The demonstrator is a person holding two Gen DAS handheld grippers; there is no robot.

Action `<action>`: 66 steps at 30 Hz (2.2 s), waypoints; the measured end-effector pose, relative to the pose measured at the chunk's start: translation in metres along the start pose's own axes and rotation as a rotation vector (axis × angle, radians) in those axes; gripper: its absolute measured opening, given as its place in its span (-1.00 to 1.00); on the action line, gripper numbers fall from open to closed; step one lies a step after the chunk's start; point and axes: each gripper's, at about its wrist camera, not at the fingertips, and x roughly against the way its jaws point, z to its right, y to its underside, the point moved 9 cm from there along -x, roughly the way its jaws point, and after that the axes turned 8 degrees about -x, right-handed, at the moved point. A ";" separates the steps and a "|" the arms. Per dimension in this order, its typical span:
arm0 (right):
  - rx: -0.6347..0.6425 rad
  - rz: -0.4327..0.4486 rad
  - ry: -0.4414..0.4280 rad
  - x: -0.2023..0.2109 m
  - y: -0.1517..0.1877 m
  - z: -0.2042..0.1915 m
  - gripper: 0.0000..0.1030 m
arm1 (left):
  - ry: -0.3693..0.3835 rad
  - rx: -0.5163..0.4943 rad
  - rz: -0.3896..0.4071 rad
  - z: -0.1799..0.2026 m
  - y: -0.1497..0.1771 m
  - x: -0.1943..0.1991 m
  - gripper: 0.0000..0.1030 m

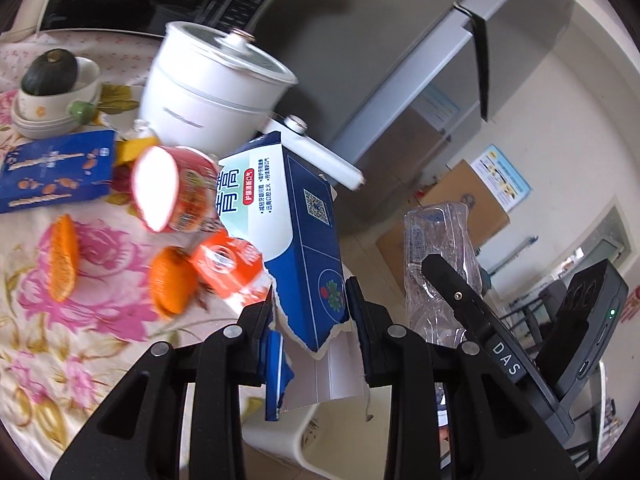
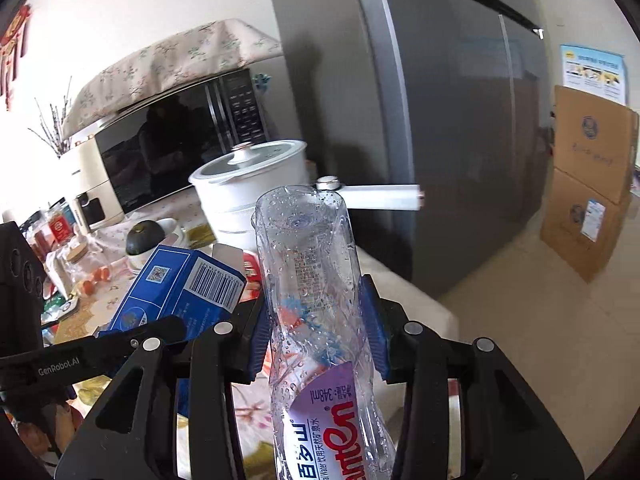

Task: Collect trash
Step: 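Carry both items to the white bin and open both grippers over it, then move both tools back toward the table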

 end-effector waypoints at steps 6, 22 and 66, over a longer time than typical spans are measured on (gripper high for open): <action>-0.022 0.005 0.059 0.021 -0.002 0.039 -0.25 | 0.031 -0.032 -0.028 0.031 0.012 -0.017 -0.39; -0.116 -0.033 0.268 0.075 0.016 0.166 -0.24 | 0.115 -0.224 -0.296 0.136 0.120 -0.112 -0.39; -0.060 -0.325 0.447 0.029 0.099 0.173 0.40 | -0.165 -0.275 -0.243 0.098 0.103 -0.114 0.49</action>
